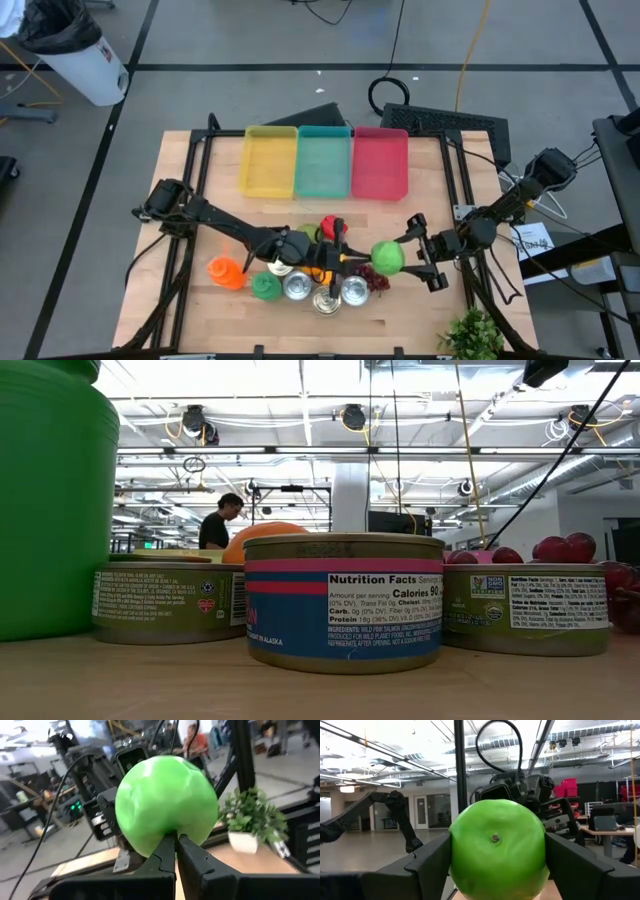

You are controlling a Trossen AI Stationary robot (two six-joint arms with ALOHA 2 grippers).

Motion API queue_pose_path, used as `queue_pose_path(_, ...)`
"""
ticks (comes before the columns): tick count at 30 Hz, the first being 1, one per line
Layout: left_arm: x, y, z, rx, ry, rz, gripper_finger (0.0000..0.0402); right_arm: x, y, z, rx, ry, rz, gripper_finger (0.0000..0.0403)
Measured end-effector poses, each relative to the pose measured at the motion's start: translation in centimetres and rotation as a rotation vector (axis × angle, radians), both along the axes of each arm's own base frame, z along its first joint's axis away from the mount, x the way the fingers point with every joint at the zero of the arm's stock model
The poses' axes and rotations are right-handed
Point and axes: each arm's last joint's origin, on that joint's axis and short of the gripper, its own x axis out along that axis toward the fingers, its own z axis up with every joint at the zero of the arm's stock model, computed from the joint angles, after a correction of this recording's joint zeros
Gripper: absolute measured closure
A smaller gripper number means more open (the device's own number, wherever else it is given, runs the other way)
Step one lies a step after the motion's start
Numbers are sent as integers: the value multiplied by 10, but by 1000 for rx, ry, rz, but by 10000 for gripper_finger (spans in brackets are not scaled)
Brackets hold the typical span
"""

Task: Pick & Place Food Item
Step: Put the green apple into the yellow bin

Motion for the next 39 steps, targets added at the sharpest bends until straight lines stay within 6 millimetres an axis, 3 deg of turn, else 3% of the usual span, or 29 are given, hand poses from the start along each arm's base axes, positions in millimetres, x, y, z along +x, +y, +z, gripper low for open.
queue_pose_path(11, -52, -1, 65, 30, 31, 248, 401, 0, 1, -1, -30, 5, 3, 104)
queue_pose_path(21, -98, 64, 101, -37, 167, 570, 401, 1, 0, -3, -36, 34, -24, 110)
queue_pose_path(28, -107, 126, 90, -55, 333, 756, 401, 1, 1, -5, -45, 45, -26, 110)
queue_pose_path(32, -110, 161, 70, -113, 415, 802, 401, 2, 1, -5, -50, 52, -26, 110)
queue_pose_path(39, -147, 224, 36, -230, 433, 918, 401, 2, 1, -6, -53, 56, -29, 110)
